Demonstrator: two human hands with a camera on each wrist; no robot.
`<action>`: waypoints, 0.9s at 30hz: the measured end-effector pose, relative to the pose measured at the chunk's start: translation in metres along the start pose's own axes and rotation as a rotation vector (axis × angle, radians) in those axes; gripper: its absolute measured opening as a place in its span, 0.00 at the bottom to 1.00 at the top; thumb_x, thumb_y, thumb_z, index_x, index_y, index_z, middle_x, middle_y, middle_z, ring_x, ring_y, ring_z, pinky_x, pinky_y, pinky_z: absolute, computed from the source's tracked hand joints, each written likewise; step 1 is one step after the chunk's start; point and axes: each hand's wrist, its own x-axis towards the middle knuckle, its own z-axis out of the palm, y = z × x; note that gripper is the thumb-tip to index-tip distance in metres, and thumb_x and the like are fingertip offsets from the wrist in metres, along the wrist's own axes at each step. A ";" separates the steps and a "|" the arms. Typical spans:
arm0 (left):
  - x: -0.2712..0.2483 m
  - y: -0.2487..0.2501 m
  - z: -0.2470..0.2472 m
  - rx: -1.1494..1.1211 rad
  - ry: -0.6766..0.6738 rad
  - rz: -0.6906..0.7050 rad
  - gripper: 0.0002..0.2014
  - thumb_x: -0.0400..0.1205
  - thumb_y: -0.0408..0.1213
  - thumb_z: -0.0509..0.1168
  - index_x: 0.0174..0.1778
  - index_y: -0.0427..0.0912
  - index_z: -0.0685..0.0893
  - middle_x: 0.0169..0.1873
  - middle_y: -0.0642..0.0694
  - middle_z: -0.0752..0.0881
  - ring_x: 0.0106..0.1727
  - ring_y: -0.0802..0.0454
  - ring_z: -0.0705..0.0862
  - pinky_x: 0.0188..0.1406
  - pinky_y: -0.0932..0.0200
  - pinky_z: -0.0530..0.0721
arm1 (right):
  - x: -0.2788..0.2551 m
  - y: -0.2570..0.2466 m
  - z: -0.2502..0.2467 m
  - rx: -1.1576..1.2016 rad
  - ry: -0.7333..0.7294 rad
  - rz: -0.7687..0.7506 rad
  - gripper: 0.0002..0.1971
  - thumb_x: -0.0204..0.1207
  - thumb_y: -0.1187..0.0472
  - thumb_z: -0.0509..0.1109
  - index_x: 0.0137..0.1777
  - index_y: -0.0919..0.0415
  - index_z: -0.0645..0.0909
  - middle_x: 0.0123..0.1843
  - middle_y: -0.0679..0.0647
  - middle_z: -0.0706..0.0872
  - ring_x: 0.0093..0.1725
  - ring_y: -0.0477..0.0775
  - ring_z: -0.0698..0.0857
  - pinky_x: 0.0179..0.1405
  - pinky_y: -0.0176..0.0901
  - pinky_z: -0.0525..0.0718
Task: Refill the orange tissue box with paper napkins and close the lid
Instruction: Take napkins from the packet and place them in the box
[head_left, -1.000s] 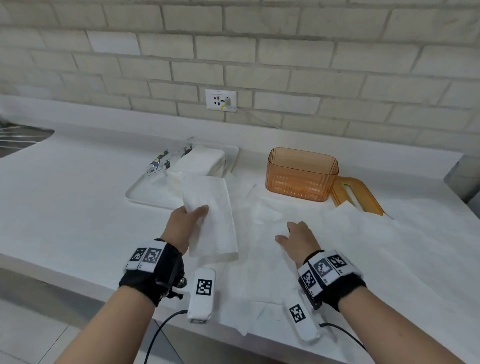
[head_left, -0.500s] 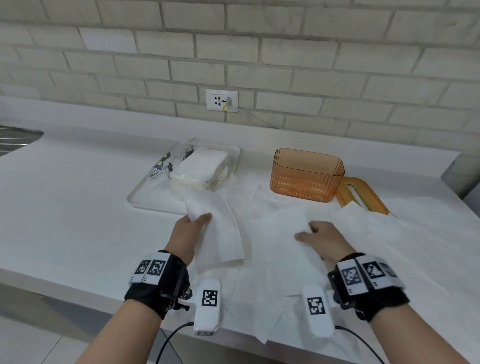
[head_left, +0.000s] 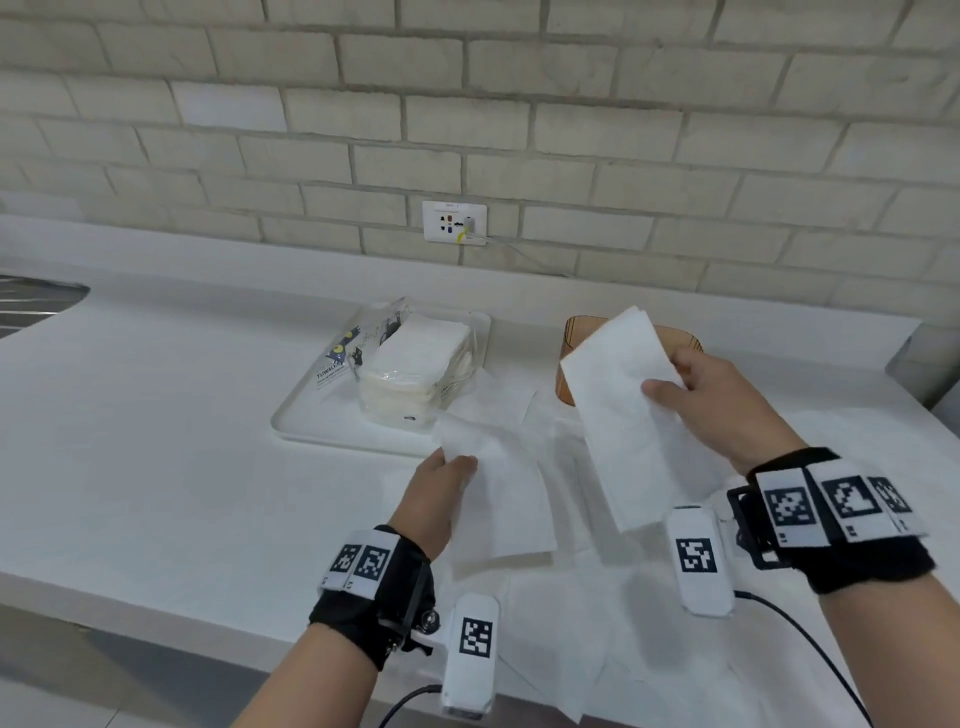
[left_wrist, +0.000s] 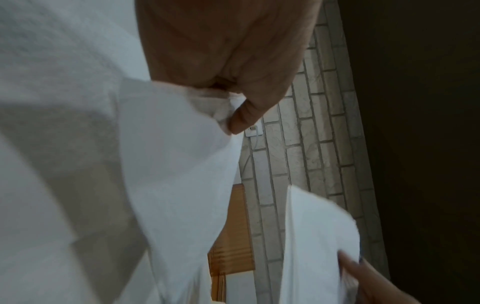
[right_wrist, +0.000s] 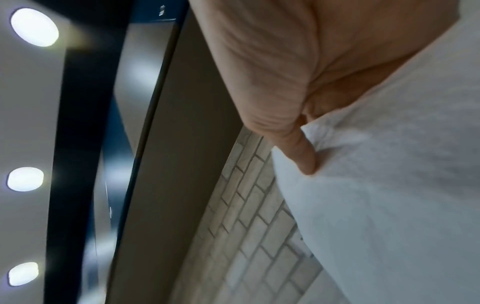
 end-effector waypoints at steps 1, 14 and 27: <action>-0.001 0.000 0.002 -0.026 -0.022 -0.013 0.11 0.85 0.28 0.55 0.55 0.39 0.83 0.49 0.41 0.89 0.50 0.44 0.87 0.47 0.53 0.85 | -0.001 -0.004 0.004 0.109 -0.058 -0.011 0.11 0.80 0.65 0.65 0.59 0.55 0.81 0.55 0.52 0.89 0.51 0.53 0.88 0.51 0.47 0.84; -0.013 0.008 0.024 -0.287 -0.129 0.011 0.20 0.88 0.48 0.53 0.65 0.40 0.82 0.57 0.41 0.89 0.58 0.46 0.88 0.60 0.47 0.83 | 0.007 0.010 0.101 0.135 -0.100 0.056 0.10 0.81 0.64 0.63 0.61 0.61 0.78 0.56 0.54 0.86 0.56 0.55 0.85 0.56 0.47 0.82; -0.016 0.014 -0.068 -0.177 0.354 0.105 0.13 0.87 0.32 0.56 0.66 0.34 0.77 0.48 0.42 0.88 0.47 0.46 0.86 0.41 0.52 0.82 | 0.061 0.044 0.100 -0.735 -0.491 -0.045 0.24 0.77 0.51 0.69 0.70 0.59 0.71 0.68 0.58 0.74 0.67 0.57 0.74 0.65 0.48 0.74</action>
